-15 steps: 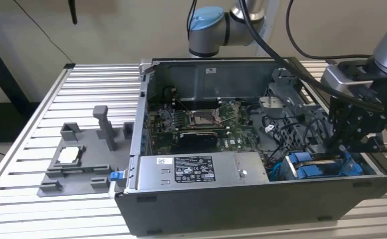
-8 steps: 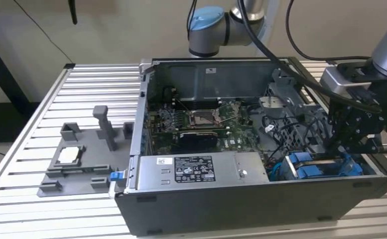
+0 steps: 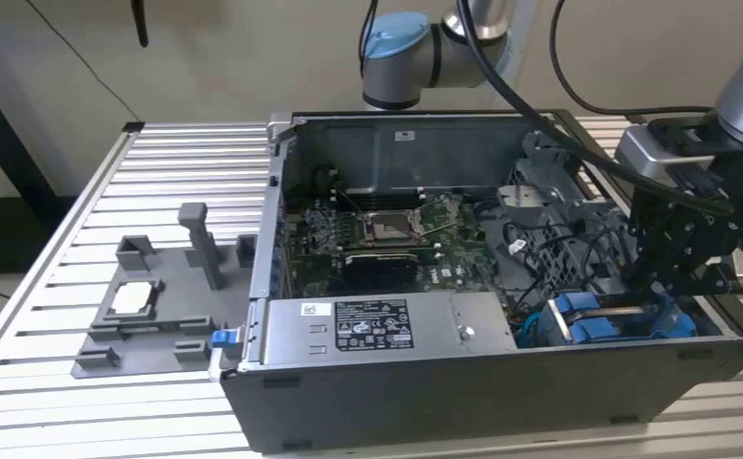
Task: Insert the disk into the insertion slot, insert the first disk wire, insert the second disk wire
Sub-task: 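Insert the first disk wire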
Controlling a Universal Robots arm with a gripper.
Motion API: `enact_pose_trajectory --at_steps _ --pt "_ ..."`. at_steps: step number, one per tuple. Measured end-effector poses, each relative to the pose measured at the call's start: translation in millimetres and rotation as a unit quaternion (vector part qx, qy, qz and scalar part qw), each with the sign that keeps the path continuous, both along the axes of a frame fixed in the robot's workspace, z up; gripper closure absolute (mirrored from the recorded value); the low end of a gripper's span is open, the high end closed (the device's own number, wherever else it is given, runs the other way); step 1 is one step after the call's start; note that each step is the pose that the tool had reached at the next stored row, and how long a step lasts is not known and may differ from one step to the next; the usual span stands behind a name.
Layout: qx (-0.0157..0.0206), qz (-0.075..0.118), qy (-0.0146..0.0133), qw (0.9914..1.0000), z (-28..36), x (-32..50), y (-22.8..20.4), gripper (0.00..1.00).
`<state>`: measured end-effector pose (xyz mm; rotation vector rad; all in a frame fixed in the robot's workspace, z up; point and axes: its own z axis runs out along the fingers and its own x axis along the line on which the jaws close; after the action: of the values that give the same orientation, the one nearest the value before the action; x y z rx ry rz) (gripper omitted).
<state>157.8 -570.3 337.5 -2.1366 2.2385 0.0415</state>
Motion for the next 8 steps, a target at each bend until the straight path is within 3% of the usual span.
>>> enact_pose_trajectory --at_steps 8 --pt "-0.0002 0.000 0.0000 1.00000 14.0 0.0 0.1 0.73"
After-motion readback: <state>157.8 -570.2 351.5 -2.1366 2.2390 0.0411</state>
